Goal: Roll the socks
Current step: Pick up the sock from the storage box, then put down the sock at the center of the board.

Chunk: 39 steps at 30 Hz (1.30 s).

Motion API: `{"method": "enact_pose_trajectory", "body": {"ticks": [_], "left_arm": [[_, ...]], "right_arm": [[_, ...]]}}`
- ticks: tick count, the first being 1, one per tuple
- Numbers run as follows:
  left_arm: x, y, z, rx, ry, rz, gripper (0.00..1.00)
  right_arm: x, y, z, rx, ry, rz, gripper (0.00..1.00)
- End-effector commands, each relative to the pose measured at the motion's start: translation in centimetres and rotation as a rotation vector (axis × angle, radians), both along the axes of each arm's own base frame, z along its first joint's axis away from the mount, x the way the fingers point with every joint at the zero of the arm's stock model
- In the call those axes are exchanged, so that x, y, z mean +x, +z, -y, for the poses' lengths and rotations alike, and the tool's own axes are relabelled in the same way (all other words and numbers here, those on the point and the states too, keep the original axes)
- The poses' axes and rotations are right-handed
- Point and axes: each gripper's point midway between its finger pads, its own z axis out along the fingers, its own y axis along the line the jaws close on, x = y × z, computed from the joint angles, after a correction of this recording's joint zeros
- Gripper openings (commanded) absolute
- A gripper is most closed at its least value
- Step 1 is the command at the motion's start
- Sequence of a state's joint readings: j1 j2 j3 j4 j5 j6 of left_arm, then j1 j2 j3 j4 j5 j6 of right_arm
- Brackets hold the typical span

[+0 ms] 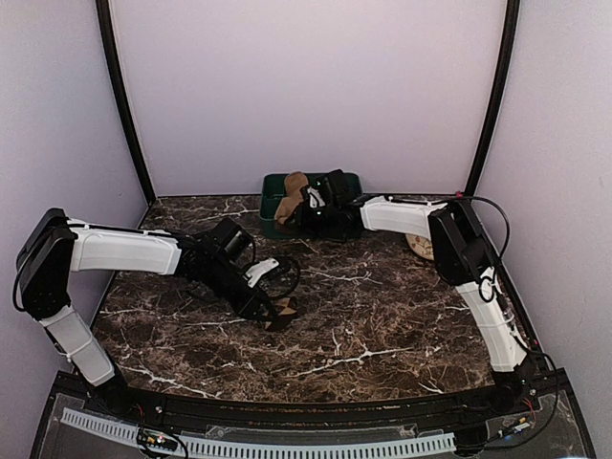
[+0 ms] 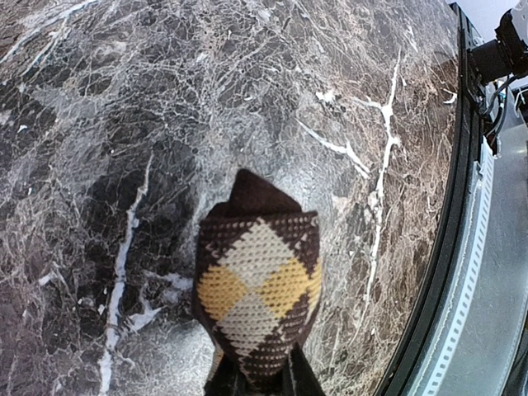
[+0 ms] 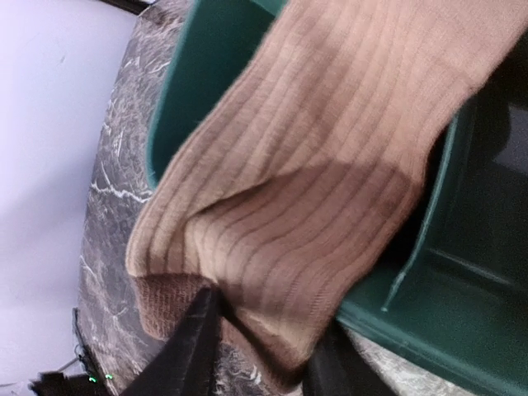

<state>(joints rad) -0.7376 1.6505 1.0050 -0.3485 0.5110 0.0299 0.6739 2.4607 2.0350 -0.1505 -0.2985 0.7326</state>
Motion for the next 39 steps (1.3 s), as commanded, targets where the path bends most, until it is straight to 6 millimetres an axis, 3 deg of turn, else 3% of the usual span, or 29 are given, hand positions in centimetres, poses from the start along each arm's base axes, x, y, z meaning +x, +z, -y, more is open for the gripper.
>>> {"method": "enact_pose_trajectory", "body": {"ticks": [1, 4, 5, 13, 18, 24, 27, 31, 35, 39], "left_arm": [[0.3, 0.8, -0.5, -0.007, 0.012, 0.026, 0.00], [0.5, 0.7, -0.6, -0.004, 0.021, 0.027, 0.00], [0.5, 0.7, -0.7, -0.002, 0.026, 0.027, 0.00], [1.9, 1.8, -1.4, 0.002, 0.112, 0.056, 0.00], [3.5, 3.2, -2.3, 0.005, 0.213, 0.088, 0.00], [5.7, 5.2, -3.4, 0.012, 0.321, 0.141, 0.00], [7.0, 6.0, -4.0, 0.014, 0.373, 0.156, 0.00], [9.1, 7.0, -5.0, 0.009, 0.436, 0.177, 0.00], [11.6, 8.1, -6.2, -0.001, 0.507, 0.201, 0.00], [14.3, 9.0, -6.6, -0.007, 0.557, 0.224, 0.00]], "right_arm": [[0.5, 1.2, -0.9, 0.074, 0.016, 0.022, 0.18], [-0.2, 1.5, -0.6, 0.088, 0.028, 0.016, 0.01], [-0.4, 2.4, -0.4, 0.096, 0.028, 0.026, 0.00], [-3.3, 6.7, 2.1, 0.105, 0.028, 0.094, 0.00], [-5.9, 8.0, 5.3, 0.059, -0.001, 0.122, 0.00], [-11.2, 5.7, 11.4, -0.064, -0.049, 0.085, 0.00], [-15.5, 1.8, 15.6, -0.148, -0.081, 0.010, 0.00], [-20.7, -0.1, 20.6, -0.163, -0.146, -0.048, 0.00], [-25.6, -2.1, 24.3, -0.154, -0.200, -0.138, 0.00], [-28.5, -2.8, 27.1, -0.148, -0.270, -0.181, 0.03]]}}
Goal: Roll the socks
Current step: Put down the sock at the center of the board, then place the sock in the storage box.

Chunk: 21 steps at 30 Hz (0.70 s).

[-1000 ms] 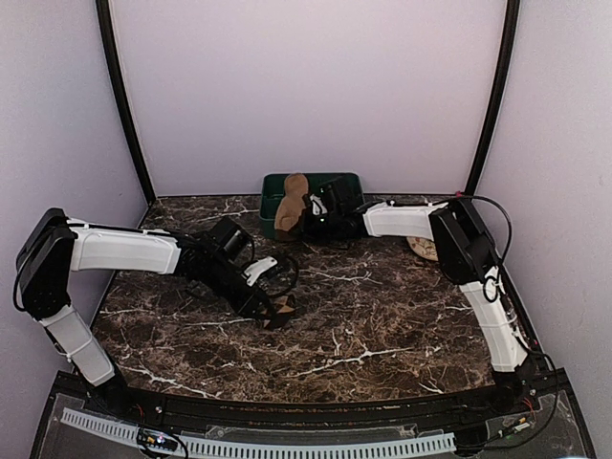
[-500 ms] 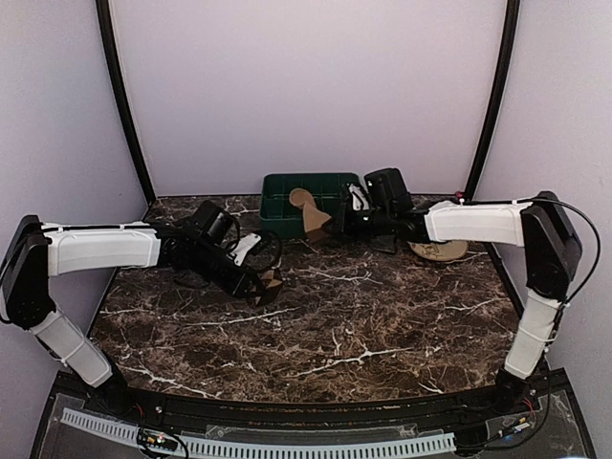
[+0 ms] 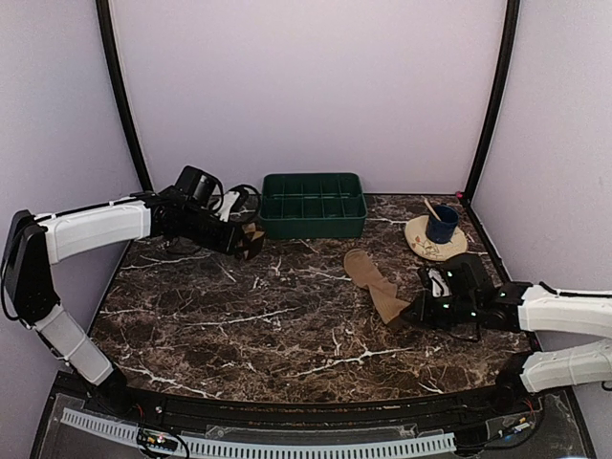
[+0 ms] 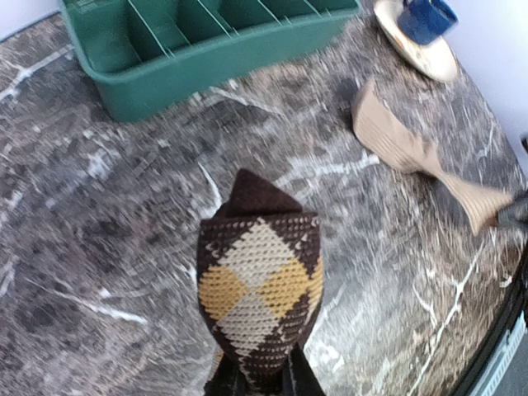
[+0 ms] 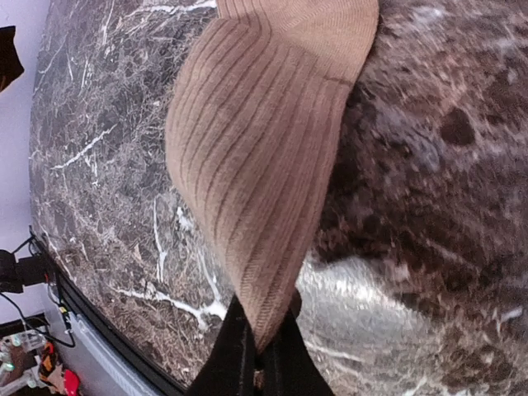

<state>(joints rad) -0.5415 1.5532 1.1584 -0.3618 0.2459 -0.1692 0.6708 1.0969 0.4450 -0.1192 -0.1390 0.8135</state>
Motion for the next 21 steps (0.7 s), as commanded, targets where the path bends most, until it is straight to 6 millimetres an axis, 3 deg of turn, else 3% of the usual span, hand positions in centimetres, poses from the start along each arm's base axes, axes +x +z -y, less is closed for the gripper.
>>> {"method": "enact_pose_trajectory", "body": {"ticks": [1, 4, 10, 16, 21], "left_arm": [[3.0, 1.3, -0.4, -0.005, 0.065, 0.030, 0.00], [4.7, 1.3, -0.3, 0.001, 0.089, 0.034, 0.00], [7.8, 1.9, -0.5, -0.010, 0.165, 0.048, 0.00], [11.0, 4.7, -0.3, -0.013, 0.222, 0.110, 0.00], [13.1, 5.4, 0.5, -0.030, 0.254, 0.120, 0.00]], "right_arm": [[-1.8, -0.2, 2.4, 0.023, -0.112, -0.035, 0.09], [-2.9, -0.8, 3.0, 0.023, -0.119, -0.061, 0.25], [-3.4, -0.3, 3.1, -0.016, -0.114, -0.070, 0.40], [-2.8, 1.9, 2.8, -0.064, -0.114, -0.004, 0.41], [-1.2, 4.6, 2.1, -0.103, -0.100, 0.074, 0.42]]}}
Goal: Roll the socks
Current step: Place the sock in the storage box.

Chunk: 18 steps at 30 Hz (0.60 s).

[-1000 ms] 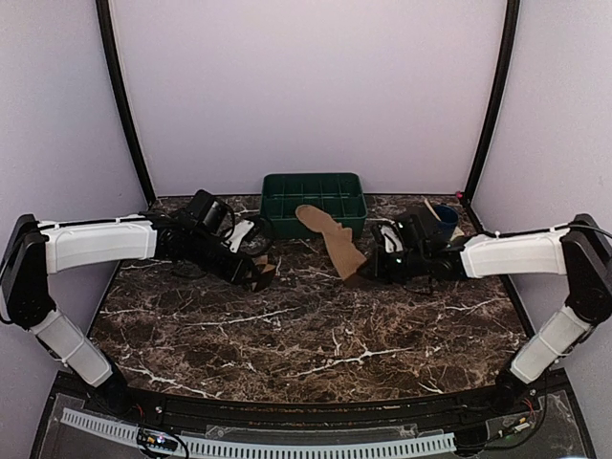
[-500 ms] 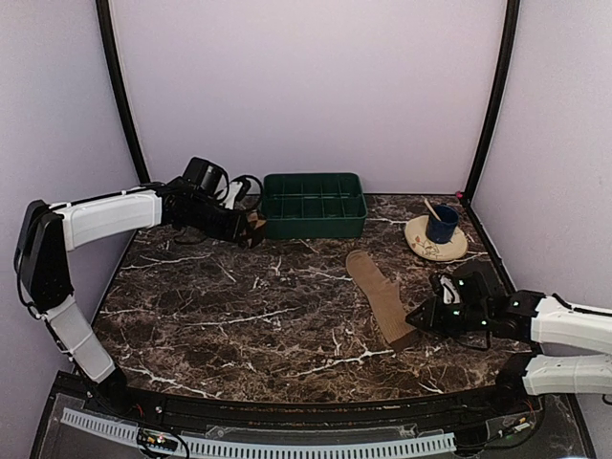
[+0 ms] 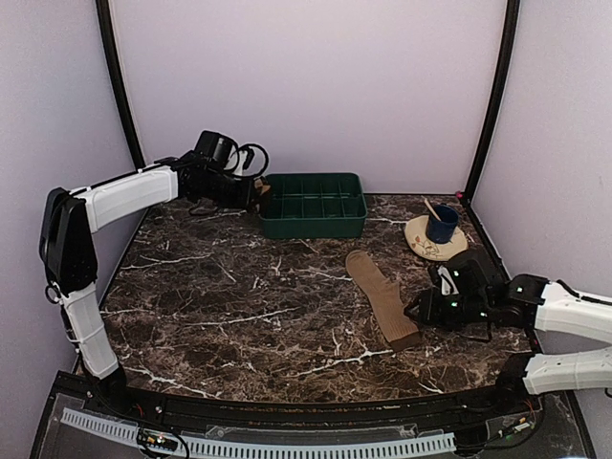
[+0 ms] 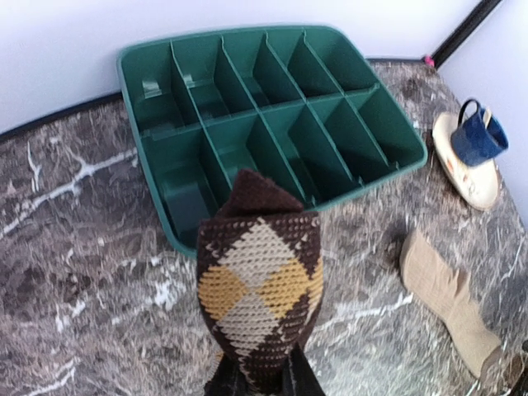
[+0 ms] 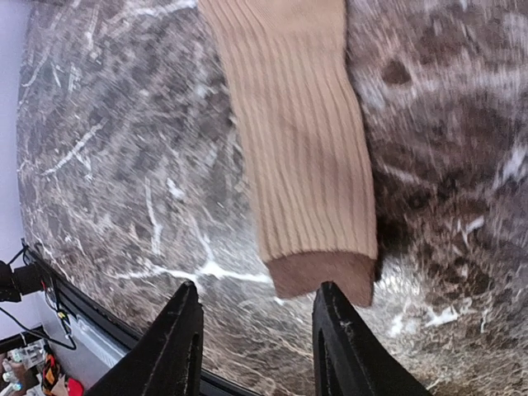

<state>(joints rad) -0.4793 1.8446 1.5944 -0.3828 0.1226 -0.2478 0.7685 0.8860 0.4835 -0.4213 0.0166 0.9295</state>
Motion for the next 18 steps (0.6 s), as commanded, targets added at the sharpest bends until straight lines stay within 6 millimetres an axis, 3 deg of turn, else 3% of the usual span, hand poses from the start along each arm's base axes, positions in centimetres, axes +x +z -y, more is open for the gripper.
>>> {"method": "enact_pose_trajectory", "body": {"ticks": [1, 5, 8, 16, 18], "left_arm": [[1.8, 0.8, -0.1, -0.011, 0.056, 0.006, 0.00], [3.3, 0.7, 0.4, -0.019, 0.074, 0.006, 0.00], [4.2, 0.5, 0.8, -0.028, 0.089, 0.007, 0.00], [6.6, -0.5, 1.4, -0.025, 0.127, 0.011, 0.00], [7.0, -0.7, 1.3, -0.015, 0.139, 0.016, 0.00]], "right_arm": [[2.2, 3.3, -0.5, -0.047, -0.001, 0.117, 0.42], [4.6, 5.6, -1.2, -0.108, 0.009, 0.208, 0.43], [7.8, 8.4, -2.6, -0.178, 0.022, 0.302, 0.45], [18.7, 12.9, -8.2, -0.289, 0.086, 0.455, 0.44], [21.7, 12.1, -9.8, -0.326, 0.111, 0.459, 0.44]]}}
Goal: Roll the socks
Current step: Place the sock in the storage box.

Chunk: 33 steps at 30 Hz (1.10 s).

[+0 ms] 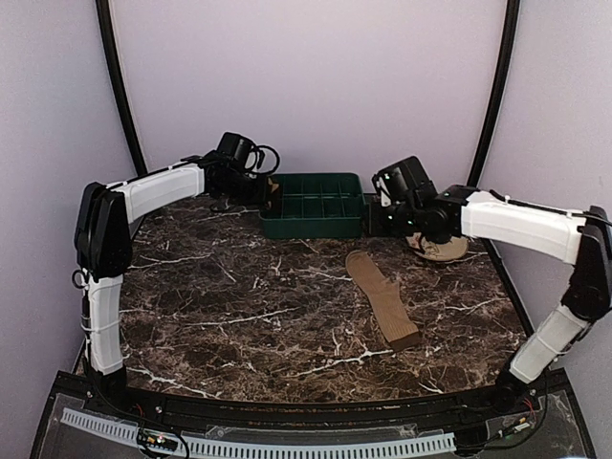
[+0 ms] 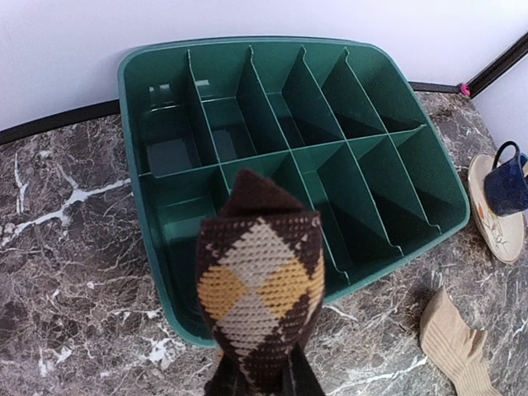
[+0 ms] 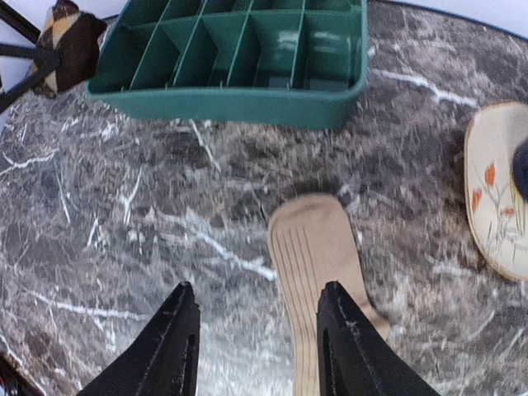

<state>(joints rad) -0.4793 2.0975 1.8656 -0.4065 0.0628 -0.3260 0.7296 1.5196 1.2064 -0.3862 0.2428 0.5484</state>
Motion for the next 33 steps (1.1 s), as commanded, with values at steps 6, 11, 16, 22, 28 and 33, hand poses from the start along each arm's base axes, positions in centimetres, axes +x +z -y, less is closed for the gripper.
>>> {"method": "enact_pose_trajectory", "body": {"ticks": [6, 11, 16, 22, 28, 33], "left_arm": [[2.3, 0.6, -0.6, 0.016, 0.069, 0.046, 0.00], [3.2, -0.2, -0.4, 0.019, 0.080, 0.047, 0.00], [3.7, -1.3, -0.5, 0.039, 0.090, 0.042, 0.00], [3.7, -2.2, -0.7, 0.067, 0.090, 0.035, 0.00], [3.3, -2.9, -1.0, 0.083, 0.092, 0.016, 0.00], [3.0, -3.1, -1.3, 0.100, 0.100, -0.001, 0.00]], "right_arm": [[12.9, 0.3, -5.3, -0.126, 0.077, 0.108, 0.44], [17.6, -1.6, -6.8, -0.121, 0.076, 0.095, 0.44], [20.0, -5.2, -7.5, -0.143, 0.088, 0.039, 0.42], [20.9, -7.6, -7.3, -0.150, 0.094, -0.018, 0.40], [20.0, -10.9, -7.1, -0.145, 0.118, -0.118, 0.38], [18.4, -12.8, -7.5, -0.136, 0.172, -0.202, 0.37]]}}
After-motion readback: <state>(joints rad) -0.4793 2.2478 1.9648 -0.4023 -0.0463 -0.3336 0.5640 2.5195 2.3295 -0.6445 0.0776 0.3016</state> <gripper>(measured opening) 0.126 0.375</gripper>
